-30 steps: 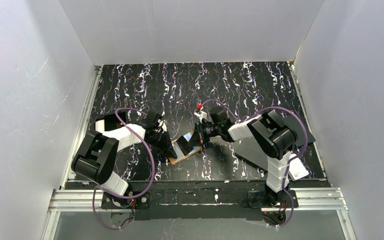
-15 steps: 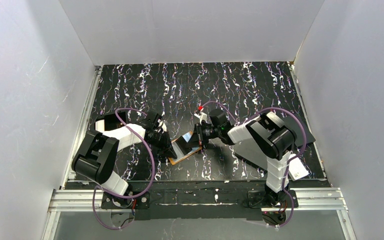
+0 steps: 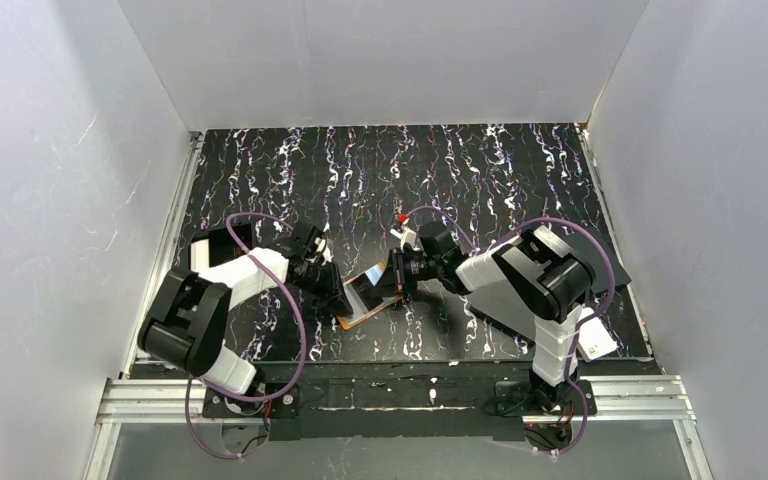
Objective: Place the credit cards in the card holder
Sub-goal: Insert the credit card into the card holder.
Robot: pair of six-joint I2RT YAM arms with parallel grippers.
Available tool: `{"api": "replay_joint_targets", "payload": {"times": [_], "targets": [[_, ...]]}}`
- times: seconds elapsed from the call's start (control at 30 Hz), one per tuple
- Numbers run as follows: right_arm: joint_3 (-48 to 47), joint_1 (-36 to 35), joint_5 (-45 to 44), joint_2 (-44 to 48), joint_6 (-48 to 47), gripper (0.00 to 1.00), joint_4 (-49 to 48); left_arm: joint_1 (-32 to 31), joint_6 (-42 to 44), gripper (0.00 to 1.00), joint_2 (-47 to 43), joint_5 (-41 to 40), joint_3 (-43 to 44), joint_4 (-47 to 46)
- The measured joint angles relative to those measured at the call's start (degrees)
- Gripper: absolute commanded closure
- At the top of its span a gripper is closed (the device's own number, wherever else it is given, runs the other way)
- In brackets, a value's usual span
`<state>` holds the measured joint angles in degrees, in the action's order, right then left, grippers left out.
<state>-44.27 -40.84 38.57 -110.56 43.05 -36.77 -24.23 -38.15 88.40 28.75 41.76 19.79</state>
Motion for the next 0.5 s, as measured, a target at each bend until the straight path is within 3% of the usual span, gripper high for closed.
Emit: {"api": "replay_joint_targets", "payload": {"times": [0.13,0.3,0.5], "targets": [[-1.44,-0.07,-1.14,1.11,-2.67,0.74,5.49,0.20,0.59,0.78,-4.55,-4.42,2.03,5.33],[-4.90,-0.31,-3.08,3.08,-8.07,0.64,15.76,0.94,1.92,0.84,-8.35,-8.17,4.79,9.20],[-8.94,-0.50,-5.20,4.24,-13.38,0.61,25.64,1.03,3.06,0.93,-5.77,-10.16,3.78,10.03]]}}
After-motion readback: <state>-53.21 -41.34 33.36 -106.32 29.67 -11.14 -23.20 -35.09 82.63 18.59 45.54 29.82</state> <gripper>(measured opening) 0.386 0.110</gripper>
